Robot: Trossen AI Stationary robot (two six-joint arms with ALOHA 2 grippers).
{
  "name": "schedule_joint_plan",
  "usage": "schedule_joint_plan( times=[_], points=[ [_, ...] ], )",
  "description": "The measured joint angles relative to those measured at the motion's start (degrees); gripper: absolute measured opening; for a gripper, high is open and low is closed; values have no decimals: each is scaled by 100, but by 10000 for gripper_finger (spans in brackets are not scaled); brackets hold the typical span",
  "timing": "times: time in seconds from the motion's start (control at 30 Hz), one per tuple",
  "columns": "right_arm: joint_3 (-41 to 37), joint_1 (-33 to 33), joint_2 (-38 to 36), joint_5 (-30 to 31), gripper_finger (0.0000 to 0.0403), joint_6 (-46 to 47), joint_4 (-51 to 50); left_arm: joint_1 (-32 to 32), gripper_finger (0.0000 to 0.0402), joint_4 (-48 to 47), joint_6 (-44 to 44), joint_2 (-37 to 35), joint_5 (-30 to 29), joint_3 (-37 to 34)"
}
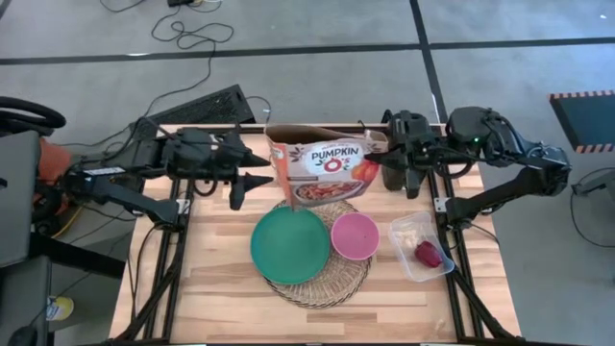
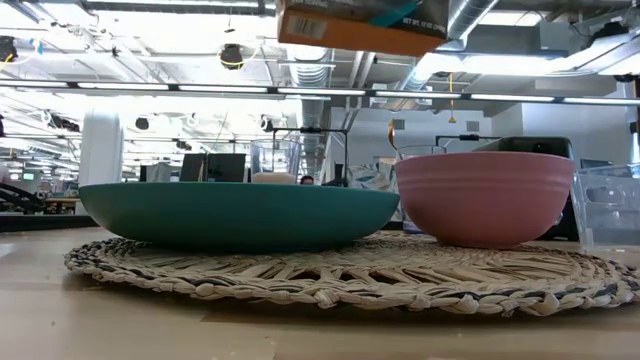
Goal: Arrange a breakfast setting
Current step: Pour the cereals from the box into the pink bowl
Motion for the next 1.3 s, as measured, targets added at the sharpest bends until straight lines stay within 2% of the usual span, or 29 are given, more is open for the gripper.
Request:
schedule_joint_plan(
  times=[0.1, 0.2, 0.3, 0.43, 0.5, 0.63, 0.77, 0.9, 1.3],
  points=[
    [0, 0, -4, 2, 23, -3, -2, 3, 199, -35, 25, 7, 36, 0],
    [0, 0, -4, 4, 23, -9, -4, 4, 225, -37, -67, 7, 60, 0],
    [0, -2, -4, 7, 23, -18, 6, 4, 278, -39, -151, 7, 74, 0],
    [0, -2, -4, 6, 23, -17, 34, 4, 373, -23, -151, 53, 131, 4],
    [0, -2, -2, 4, 23, -13, 38, 4, 391, -26, -4, 105, 273, 4],
    [0, -2, 15, -17, 23, 41, 129, -22, 360, 42, 151, 194, 267, 7],
    [2, -2, 15, -96, 23, 85, 289, -18, 342, 3, 150, 278, -100, 7],
    [13, -2, 108, -100, 23, 135, 373, -20, 339, 72, 150, 385, -193, 7],
    [7, -46, 422, -144, 23, 137, 826, -80, 339, 369, 198, 654, 57, 11]
  ],
)
